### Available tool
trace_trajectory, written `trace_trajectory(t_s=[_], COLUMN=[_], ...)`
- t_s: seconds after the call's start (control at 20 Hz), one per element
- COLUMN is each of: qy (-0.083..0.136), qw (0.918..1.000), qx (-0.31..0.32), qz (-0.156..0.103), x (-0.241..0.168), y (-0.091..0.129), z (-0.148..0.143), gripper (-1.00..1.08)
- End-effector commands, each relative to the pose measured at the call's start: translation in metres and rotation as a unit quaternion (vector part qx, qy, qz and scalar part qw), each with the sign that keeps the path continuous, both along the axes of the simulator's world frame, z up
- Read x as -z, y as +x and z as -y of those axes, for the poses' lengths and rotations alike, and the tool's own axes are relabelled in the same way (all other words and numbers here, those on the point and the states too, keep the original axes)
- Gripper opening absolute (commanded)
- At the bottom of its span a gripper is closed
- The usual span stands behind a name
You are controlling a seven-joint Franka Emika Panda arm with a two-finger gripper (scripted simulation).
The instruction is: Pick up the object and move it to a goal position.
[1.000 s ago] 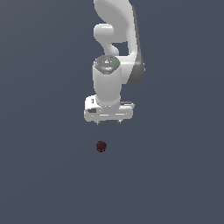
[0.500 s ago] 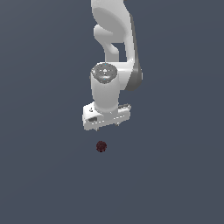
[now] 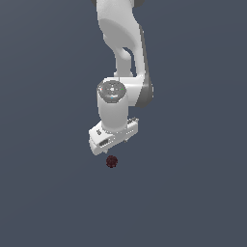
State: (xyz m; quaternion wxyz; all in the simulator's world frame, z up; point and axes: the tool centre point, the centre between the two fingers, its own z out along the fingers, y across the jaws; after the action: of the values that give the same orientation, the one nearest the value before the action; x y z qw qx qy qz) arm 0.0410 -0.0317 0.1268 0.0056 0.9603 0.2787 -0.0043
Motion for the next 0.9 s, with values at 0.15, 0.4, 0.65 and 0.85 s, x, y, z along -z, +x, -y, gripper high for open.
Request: trace_trajectory(t_s=[0.15,0.4,0.65,0.85], qy=[0.001,0.002,0.004,0.005], qw=[0.9973,0.9903,0.9796,0.9709], qx=[-0.074,-0.139,-0.201,-0.239], qz=[-0.001,-0.001,-0.001,-0.001], x=[0.012,0.022,0.032,0.039], y=[0.008,0.015,0.022,0.026], z=[0.006,0.011,0.016,0.020], gripper=[1.00,1.00,1.00,1.00])
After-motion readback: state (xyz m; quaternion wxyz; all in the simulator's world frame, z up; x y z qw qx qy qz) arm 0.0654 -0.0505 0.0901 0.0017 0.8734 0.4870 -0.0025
